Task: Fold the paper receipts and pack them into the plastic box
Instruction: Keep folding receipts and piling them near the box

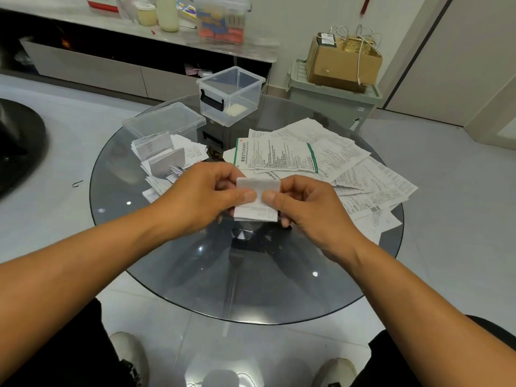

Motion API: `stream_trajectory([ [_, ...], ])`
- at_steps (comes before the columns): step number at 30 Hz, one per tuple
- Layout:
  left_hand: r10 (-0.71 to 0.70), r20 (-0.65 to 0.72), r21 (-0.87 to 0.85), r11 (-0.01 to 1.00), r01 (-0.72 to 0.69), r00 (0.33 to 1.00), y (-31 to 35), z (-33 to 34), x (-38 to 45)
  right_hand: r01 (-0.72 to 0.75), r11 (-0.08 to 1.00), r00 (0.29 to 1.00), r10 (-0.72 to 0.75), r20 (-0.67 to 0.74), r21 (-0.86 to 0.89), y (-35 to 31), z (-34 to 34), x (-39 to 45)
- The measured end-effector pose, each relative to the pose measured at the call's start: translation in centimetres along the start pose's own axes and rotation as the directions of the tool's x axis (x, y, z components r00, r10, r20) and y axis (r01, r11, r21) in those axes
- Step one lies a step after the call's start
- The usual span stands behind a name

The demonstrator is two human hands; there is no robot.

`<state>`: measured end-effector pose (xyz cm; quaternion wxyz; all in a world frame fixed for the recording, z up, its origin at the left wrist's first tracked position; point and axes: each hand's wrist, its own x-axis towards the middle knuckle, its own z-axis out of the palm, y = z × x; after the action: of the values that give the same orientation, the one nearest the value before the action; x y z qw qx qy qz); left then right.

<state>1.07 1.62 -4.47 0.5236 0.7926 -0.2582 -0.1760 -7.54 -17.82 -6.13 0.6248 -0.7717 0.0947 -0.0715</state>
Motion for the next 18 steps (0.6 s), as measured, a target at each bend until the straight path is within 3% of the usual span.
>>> stream_trajectory([
  [4, -0.131, 0.104, -0.252, 0.955, 0.154, 0.986, 0.7, -0.2, 0.0, 0.021, 0.998, 1.0, -0.022, 0.02, 0.065, -0.3, 0.2, -0.2],
  [11, -0.283, 0.235, -0.589, 0.72, 0.367, 0.93, 1.7, -0.8, 0.3, 0.119, 0.993, 0.993, -0.119, -0.003, 0.012, -1.0, 0.1, -0.5],
  [15, -0.261, 0.163, -0.432, 0.848, 0.307, 0.951, 1.0, -0.6, 0.1, 0.133, 0.975, 0.988, -0.145, -0.051, -0.18, -0.7, 0.5, -0.6],
  [18, -0.229, 0.03, -0.318, 0.921, 0.226, 0.973, 0.7, -0.1, -0.2, 0.071, 0.997, 0.997, -0.072, -0.022, -0.025, -1.0, 1.0, -0.7],
])
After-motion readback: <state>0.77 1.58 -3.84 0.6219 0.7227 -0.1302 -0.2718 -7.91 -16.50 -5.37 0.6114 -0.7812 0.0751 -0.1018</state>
